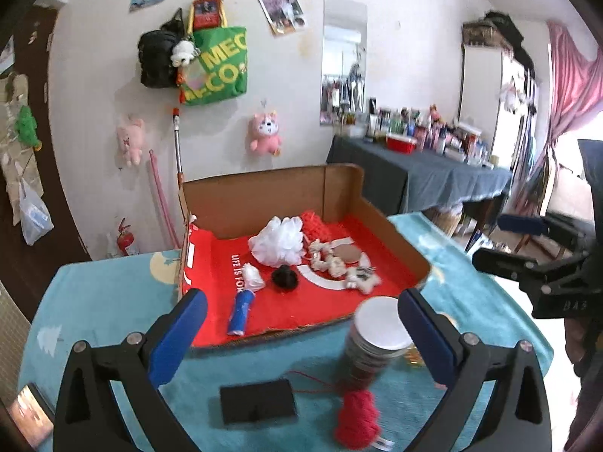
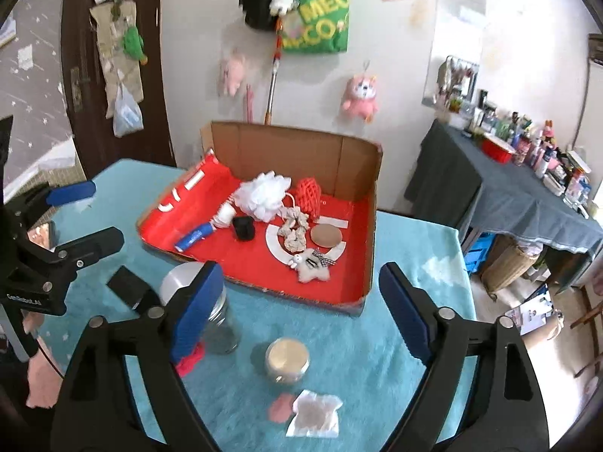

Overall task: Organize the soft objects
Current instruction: 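Withdraw both tools from the box back over the table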

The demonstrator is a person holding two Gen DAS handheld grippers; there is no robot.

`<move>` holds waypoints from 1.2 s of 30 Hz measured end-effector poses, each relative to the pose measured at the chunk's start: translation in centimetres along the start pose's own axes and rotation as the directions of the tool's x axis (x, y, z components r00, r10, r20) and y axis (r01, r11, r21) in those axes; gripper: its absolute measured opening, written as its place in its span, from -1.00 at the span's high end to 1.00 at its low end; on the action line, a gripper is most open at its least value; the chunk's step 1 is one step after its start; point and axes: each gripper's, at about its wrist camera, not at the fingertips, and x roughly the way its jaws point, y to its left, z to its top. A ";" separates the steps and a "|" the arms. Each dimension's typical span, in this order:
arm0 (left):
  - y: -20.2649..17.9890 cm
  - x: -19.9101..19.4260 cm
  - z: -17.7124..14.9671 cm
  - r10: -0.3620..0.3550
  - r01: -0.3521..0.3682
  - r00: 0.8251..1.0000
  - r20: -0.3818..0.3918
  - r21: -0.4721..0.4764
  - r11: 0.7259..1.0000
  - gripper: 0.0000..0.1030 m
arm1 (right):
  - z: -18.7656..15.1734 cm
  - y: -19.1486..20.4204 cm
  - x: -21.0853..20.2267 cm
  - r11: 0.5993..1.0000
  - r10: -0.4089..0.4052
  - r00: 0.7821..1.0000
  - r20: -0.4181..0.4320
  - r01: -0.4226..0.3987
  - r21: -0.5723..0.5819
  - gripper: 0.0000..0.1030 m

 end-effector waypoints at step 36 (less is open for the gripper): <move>-4.1 -1.0 -14.6 0.061 -0.064 0.998 -0.032 -0.100 0.993 -1.00 | -17.5 2.8 0.0 0.981 -0.062 0.998 0.006 0.060 0.183 -0.72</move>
